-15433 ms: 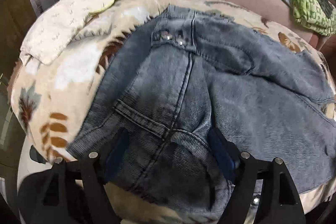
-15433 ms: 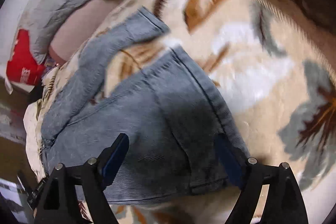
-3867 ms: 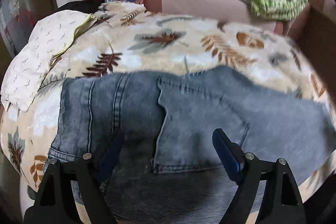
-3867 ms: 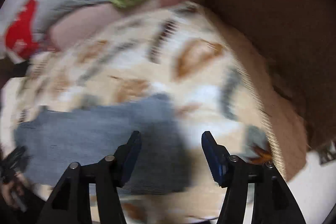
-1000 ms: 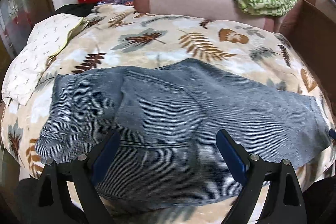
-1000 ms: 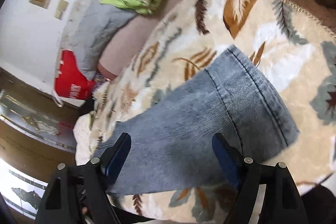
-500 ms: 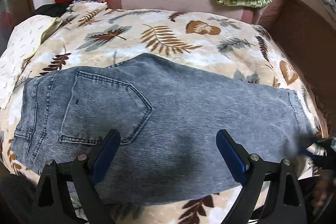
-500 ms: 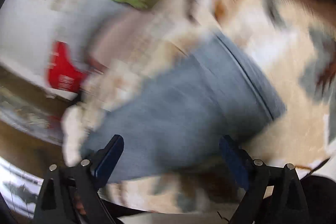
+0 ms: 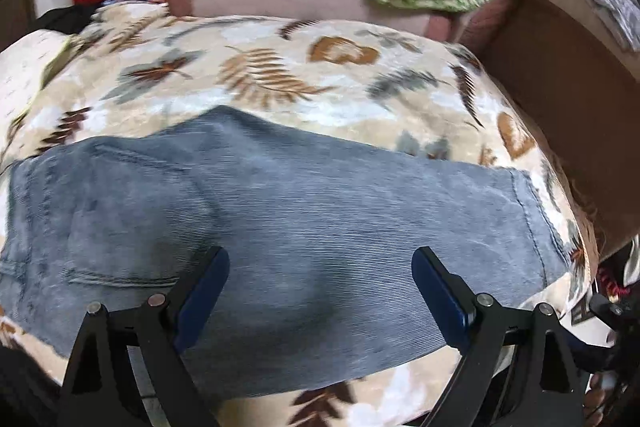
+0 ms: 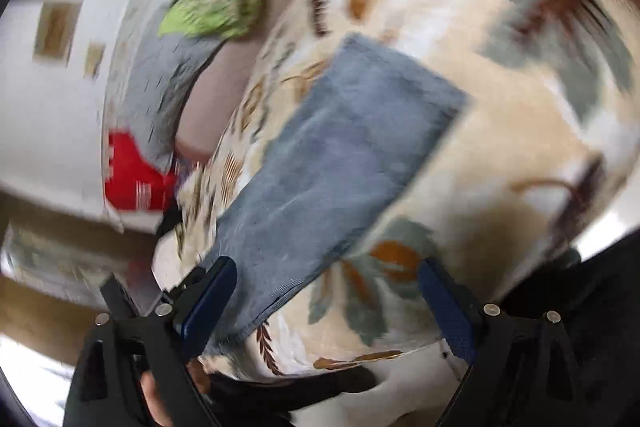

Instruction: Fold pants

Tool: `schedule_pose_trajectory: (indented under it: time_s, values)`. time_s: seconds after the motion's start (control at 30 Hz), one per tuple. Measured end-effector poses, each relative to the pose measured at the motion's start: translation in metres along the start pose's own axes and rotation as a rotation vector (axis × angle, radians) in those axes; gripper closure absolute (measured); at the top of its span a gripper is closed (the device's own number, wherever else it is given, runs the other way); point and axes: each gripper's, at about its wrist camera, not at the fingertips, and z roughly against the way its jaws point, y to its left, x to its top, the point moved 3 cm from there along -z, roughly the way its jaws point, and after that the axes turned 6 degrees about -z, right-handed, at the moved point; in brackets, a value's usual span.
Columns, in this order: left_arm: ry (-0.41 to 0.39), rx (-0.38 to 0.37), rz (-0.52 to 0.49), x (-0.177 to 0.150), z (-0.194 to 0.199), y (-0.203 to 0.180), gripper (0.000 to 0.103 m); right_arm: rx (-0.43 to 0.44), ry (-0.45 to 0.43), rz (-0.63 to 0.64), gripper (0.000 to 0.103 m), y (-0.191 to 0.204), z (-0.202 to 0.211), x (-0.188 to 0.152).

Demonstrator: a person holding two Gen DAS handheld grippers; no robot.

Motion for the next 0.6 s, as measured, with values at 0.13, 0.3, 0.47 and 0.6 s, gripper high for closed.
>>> schedule_pose_trajectory:
  time_s: [0.13, 0.3, 0.47, 0.6]
  values:
    - [0.034, -0.042, -0.073, 0.008, -0.022, -0.040, 0.011, 0.044, -0.042, -0.111, 0.009, -0.019, 0.001, 0.022]
    - [0.069, -0.071, -0.147, 0.015, -0.052, -0.083, 0.011, 0.030, -0.098, -0.174, 0.011, -0.030, -0.009, 0.062]
    - [0.135, 0.002, -0.253, 0.001, -0.087, -0.103, 0.011, 0.044, -0.096, -0.172, 0.020, -0.030, -0.021, 0.076]
    - [0.058, -0.021, -0.225, 0.006, -0.064, -0.105, 0.011, 0.027, -0.097, -0.177, 0.021, -0.030, -0.013, 0.072]
